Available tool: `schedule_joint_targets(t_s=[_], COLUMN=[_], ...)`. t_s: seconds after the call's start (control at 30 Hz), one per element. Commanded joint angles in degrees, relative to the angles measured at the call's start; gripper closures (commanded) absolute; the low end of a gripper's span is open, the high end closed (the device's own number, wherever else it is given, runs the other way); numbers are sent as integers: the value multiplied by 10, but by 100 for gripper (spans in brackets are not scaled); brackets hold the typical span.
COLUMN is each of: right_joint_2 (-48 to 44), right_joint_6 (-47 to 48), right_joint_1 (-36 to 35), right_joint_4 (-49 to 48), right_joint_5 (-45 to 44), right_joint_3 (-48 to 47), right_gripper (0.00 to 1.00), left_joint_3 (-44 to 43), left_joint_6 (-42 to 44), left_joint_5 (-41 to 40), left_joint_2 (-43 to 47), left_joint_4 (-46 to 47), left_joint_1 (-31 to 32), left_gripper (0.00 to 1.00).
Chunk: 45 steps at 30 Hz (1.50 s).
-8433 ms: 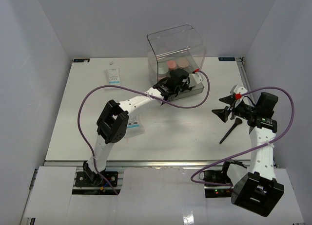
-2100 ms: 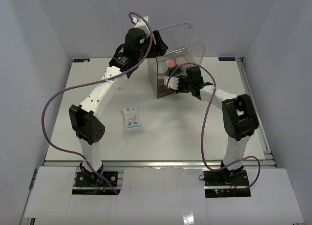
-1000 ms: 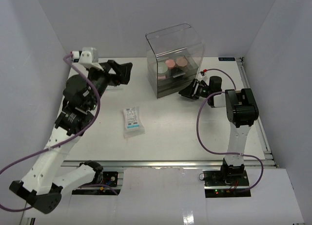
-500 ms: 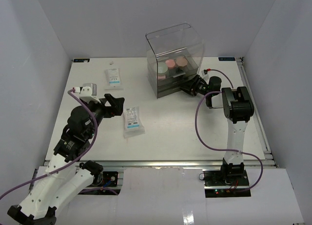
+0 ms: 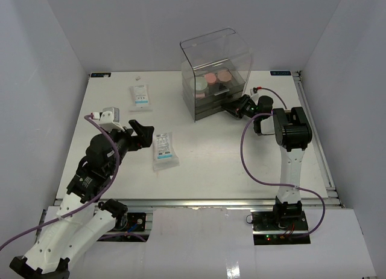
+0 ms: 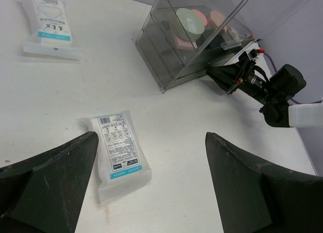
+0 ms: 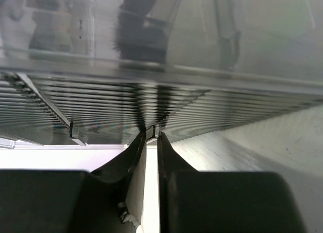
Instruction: Organize the makeup
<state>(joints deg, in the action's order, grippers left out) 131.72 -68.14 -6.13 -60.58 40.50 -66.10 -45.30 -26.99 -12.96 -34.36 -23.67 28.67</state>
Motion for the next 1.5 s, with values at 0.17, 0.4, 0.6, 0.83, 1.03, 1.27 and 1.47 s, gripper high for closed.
schedule_joint_targets(t_s=[0.17, 0.4, 0.6, 0.83, 1.03, 1.27, 1.47], right_joint_2=[-30, -104, -138, -158, -158, -171, -263], right_joint_6=[19, 64, 89, 96, 98, 116, 174], right_joint_1=[29, 62, 80, 84, 101, 116, 138], right_joint_4=[-85, -85, -78, -78, -71, -60, 48], right_joint_5=[-3, 45, 58, 57, 72, 139, 218], right_joint_3=[85, 206, 256, 289, 289, 272, 300], right_gripper=[92, 92, 91, 90, 64, 10, 10], left_joint_3=[7, 16, 35, 30, 24, 8, 8], left_joint_6=[-29, -60, -74, -75, -61, -42, -37], left_joint_5=[10, 41, 55, 50, 43, 45, 50], left_joint_2=[-49, -107, -127, -169, -229, -258, -264], left_joint_4=[-43, -79, -79, -70, -47, -31, -31], left_joint_1=[-2, -2, -2, -2, -2, -2, -3], left_gripper=[2, 2, 2, 2, 2, 2, 2])
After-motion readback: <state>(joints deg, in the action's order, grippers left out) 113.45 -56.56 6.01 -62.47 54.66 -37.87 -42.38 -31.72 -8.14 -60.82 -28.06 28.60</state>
